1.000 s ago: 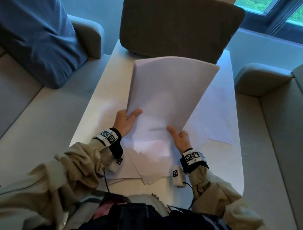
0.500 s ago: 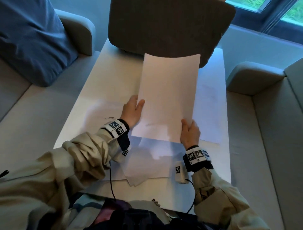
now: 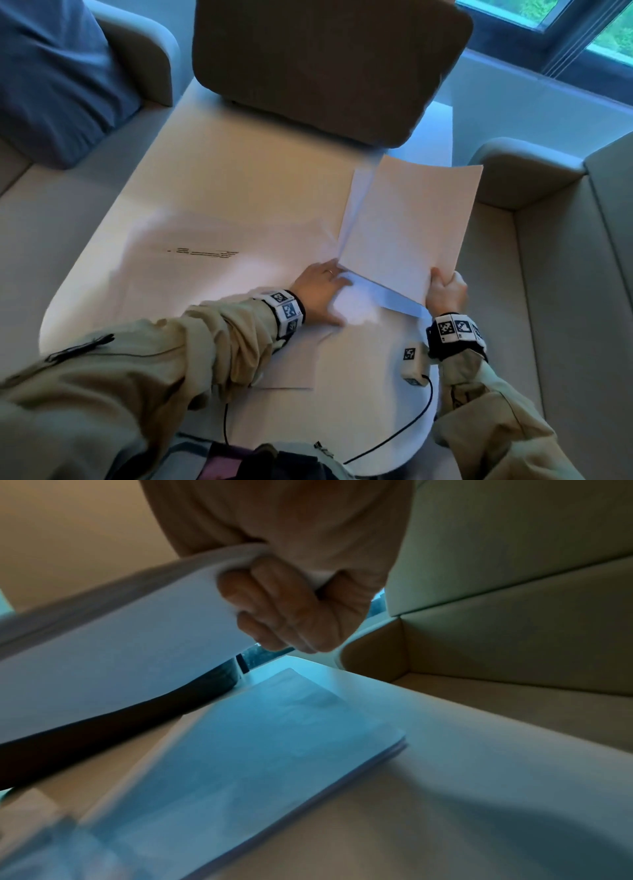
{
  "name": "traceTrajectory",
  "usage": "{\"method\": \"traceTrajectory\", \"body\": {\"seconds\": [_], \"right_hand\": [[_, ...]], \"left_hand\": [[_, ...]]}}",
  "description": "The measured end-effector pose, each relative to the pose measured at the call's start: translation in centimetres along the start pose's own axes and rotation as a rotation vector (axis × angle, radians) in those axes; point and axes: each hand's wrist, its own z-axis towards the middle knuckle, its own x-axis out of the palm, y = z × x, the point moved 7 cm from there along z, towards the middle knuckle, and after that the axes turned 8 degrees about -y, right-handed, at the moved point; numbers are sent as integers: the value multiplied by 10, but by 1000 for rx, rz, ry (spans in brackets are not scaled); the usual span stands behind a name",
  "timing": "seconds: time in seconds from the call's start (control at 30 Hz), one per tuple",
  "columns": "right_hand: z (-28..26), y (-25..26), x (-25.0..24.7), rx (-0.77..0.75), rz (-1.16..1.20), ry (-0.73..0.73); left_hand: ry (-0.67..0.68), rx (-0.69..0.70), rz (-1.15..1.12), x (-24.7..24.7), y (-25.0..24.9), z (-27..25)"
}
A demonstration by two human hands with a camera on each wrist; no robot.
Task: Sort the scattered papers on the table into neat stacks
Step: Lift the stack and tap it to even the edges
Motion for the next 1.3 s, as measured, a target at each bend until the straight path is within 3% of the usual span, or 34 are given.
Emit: {"method": "traceTrajectory", "body": {"seconds": [0.17, 0.4, 0.5, 0.63, 0.7, 0.83, 0.93, 1.17, 1.3], "right_hand": [[16, -8, 4, 10, 31, 21], [35, -20, -3, 18, 30, 14], [36, -20, 3, -14, 12, 37], [31, -17, 18, -47, -10, 76], [27, -15, 27, -50, -14, 98], [21, -15, 40, -58, -38, 143], [20, -17, 44, -53, -63, 162], [19, -19, 50, -23, -193, 201], [20, -24, 40, 16, -333, 150]], "left_hand": [[123, -53, 154, 25, -19, 11], [21, -379, -33, 1, 19, 16], [-161, -532, -175, -17, 43, 17], [-440, -431, -303, -40, 39, 28], [-414, -423, -391, -34, 29, 37], [-222, -531, -406, -9, 18, 46], [-155, -590, -429, -2, 18, 46], [-65, -633, -405, 3, 17, 46], [-70, -658, -415, -1, 17, 47]]}}
